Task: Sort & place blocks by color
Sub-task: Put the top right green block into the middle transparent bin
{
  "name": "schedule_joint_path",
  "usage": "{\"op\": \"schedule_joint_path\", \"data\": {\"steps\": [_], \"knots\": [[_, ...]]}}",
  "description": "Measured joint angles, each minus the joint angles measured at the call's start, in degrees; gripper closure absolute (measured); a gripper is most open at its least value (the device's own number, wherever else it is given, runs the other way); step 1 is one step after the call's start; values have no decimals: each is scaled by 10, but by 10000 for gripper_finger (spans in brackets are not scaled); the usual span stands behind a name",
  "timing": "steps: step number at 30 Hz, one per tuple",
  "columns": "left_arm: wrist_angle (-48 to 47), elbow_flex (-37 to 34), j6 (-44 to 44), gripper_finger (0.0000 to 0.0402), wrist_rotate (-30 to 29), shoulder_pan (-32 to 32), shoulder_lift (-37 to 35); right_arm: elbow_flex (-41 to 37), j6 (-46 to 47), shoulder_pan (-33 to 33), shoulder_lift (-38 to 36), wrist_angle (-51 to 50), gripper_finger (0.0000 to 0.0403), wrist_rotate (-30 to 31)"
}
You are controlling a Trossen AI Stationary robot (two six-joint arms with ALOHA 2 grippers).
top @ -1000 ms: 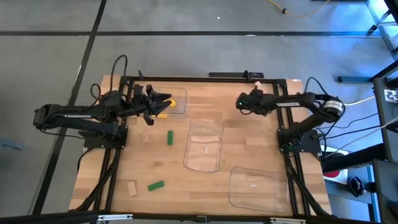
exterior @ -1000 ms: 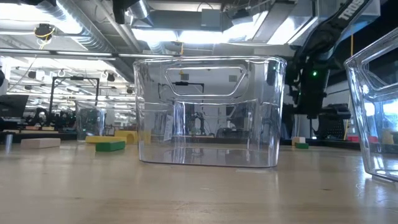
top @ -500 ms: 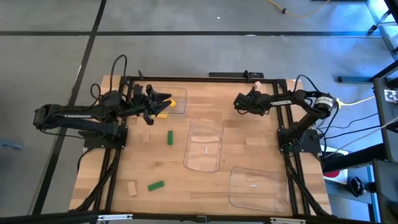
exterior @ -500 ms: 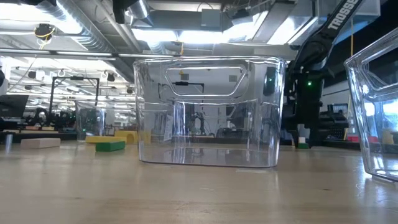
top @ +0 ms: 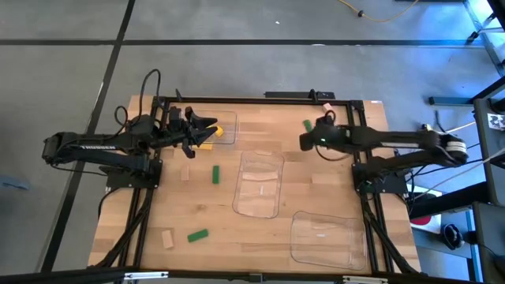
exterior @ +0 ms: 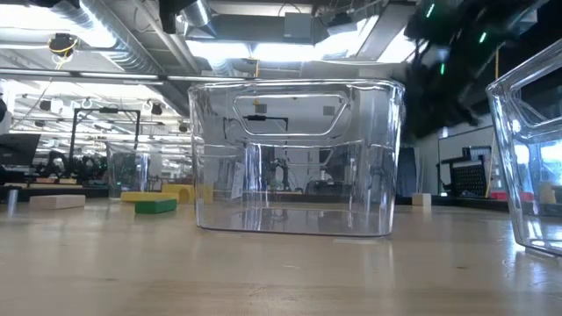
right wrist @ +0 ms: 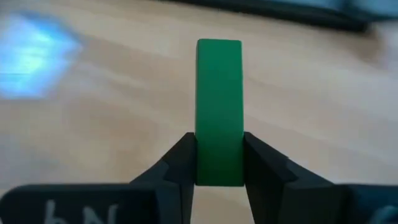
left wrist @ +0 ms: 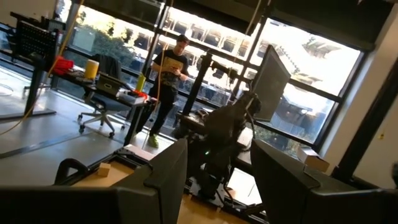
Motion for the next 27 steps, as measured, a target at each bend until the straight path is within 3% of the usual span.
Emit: {"op": "schedule_joint_path", "data": {"steps": [5,9,20,27], "knots": [[-3,0,25,233,40,0,0,1,-117,69,-64,186,301,-117],[-17,0,25,233,41,0,0,1,-160,97,-67,266,301,-159],[-3,0,19,233,29,0,0,7,-144,103,-51,292,301,-181],[-3,0,19,233,29,0,0,137,-209,118,109,198,301,-270]]}}
